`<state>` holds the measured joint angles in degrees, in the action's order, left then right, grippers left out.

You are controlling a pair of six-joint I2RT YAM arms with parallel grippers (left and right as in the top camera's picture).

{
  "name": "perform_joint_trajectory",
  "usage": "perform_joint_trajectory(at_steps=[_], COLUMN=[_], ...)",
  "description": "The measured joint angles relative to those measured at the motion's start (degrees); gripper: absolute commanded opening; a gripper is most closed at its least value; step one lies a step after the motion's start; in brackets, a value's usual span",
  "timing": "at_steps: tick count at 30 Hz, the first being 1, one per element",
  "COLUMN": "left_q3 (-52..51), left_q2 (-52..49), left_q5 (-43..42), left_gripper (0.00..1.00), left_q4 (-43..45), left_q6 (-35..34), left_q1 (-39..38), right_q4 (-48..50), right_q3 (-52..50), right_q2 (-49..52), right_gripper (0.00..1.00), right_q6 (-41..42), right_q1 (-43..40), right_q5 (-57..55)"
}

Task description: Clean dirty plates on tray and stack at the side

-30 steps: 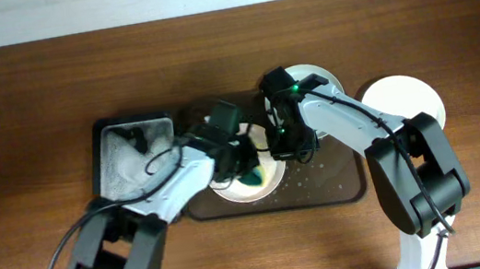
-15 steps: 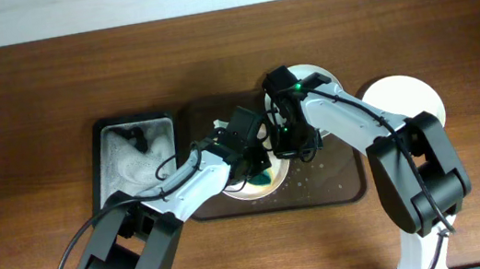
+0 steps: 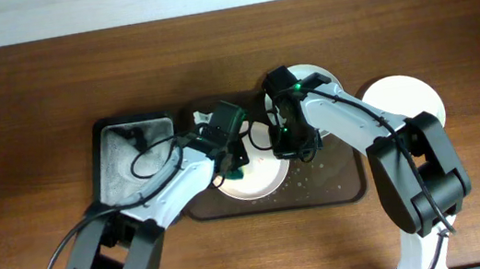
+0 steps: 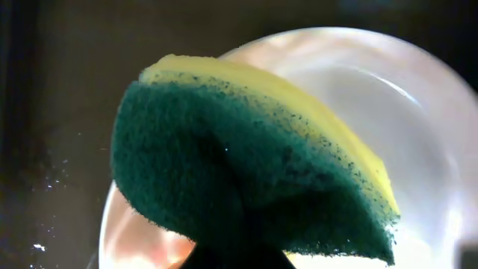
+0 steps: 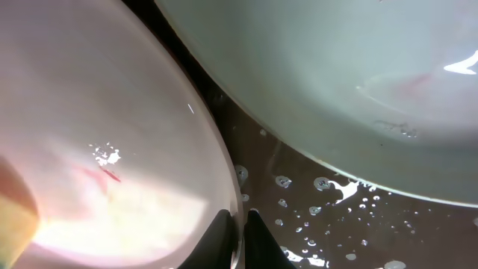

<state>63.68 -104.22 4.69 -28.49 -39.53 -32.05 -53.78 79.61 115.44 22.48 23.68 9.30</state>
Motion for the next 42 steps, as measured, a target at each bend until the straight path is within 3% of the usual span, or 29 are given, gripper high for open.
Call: perform_joint_trajectory(at_steps=[9, 20, 32, 40, 42], left_q3=[-0.39, -1.03, -1.01, -1.01, -1.01], left_q2=[1.99, -4.57, -5.62, -2.82, -0.94], left_q5=[-14.99, -26.84, -25.44, -21.57, -20.74], left_gripper=[0.00, 0.00, 0.00, 0.00, 0.00], left_q4=[1.27, 11.06, 10.29, 5.62, 4.20], left_q6=[5.75, 6.54, 6.82, 11.63, 13.57], left_q1=[-0.37, -0.42, 1.79, 6.84, 6.95], right_q4=[0.00, 0.00, 0.00, -0.04, -0.04], right_q3=[0.00, 0.00, 0.00, 0.00, 0.00], right_q2=[0.00, 0.00, 0.00, 0.00, 0.00], right_gripper=[0.10, 0.10, 0.10, 0.09, 0.05], right_q6=[0.00, 0.20, 0.09, -0.02, -0.04], right_q1=[0.00, -0.07, -0.02, 0.04, 0.04], right_q5=[0.02, -0.22, -0.02, 0.44, 0.44])
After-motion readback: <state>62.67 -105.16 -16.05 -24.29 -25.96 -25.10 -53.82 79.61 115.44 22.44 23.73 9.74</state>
